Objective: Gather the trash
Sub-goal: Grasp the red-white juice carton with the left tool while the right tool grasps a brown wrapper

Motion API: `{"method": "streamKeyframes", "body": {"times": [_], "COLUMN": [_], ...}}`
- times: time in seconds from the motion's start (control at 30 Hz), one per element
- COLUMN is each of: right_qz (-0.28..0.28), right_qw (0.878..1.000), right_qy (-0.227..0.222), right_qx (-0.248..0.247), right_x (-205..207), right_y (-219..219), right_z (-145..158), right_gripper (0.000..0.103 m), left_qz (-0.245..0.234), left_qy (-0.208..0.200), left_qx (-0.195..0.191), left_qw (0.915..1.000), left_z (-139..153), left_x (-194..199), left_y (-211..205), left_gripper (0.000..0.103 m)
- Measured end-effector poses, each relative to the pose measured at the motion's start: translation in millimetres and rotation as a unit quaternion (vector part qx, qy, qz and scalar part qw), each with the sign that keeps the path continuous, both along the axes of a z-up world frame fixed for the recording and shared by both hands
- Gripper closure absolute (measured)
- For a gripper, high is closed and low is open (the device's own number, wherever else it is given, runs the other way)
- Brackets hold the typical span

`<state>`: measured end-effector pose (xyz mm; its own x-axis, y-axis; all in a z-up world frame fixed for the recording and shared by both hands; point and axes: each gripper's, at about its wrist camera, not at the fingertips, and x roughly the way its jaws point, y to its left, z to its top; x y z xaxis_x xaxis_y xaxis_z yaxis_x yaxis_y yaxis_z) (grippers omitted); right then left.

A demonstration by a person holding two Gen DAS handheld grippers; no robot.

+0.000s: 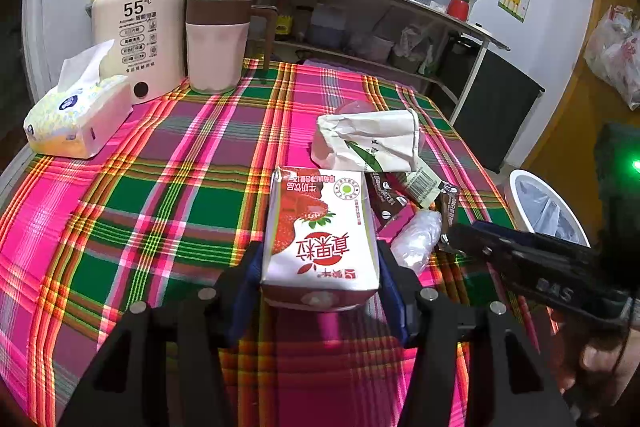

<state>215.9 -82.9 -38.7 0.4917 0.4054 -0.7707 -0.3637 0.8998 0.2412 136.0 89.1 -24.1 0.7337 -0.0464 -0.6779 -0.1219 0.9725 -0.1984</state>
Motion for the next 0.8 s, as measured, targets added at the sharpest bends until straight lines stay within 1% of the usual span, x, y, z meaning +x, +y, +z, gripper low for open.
{"method": "streamKeyframes", "body": {"times": [0.13,0.2,0.3,0.47,0.6,0.7,0.73,0.77,0.8], "right_qz": [-0.009,-0.006,-0.014,-0.034,-0.021,-0.008,-0.006,-0.005,-0.004], "right_qw": [1.000,1.000,0.999,0.999,0.999,0.999,0.999,0.998,0.998], "right_qy": [0.008,0.001,0.000,0.004,0.002,-0.010,-0.014,-0.015,-0.017], "right_qx": [-0.015,-0.023,-0.034,-0.037,-0.037,-0.047,-0.052,-0.056,-0.059], "right_x": [9.8,8.8,7.3,7.6,8.9,10.9,11.9,12.7,13.3], "right_y": [6.0,6.0,0.4,-12.3,-5.2,3.0,4.4,5.1,5.3], "right_z": [-8.6,-8.0,-7.1,-6.0,-5.5,-8.0,-8.4,-8.4,-8.7], "right_gripper": [0.062,0.062,0.062,0.062,0.062,0.062,0.063,0.069,0.078], "left_qz": [-0.001,-0.002,-0.004,-0.005,-0.006,-0.006,-0.006,-0.007,-0.007], "left_qy": [0.003,0.004,0.003,0.002,0.003,0.004,0.004,0.005,0.006], "left_qx": [-0.006,-0.010,-0.011,-0.010,-0.007,-0.008,-0.009,-0.009,-0.009], "left_qw": [1.0000,0.9999,0.9999,0.9999,0.9999,0.9999,0.9999,0.9999,0.9999], "left_z": [-2.8,-3.7,-3.5,-3.5,-3.3,-3.6,-3.8,-3.9,-4.1], "left_x": [-0.5,-0.7,-0.7,-0.6,-1.2,-1.0,-1.0,-0.6,-0.2], "left_y": [3.3,3.8,3.0,2.1,1.6,0.5,0.2,0.0,-0.2], "left_gripper": [0.047,0.047,0.047,0.047,0.047,0.047,0.047,0.047,0.047]}}
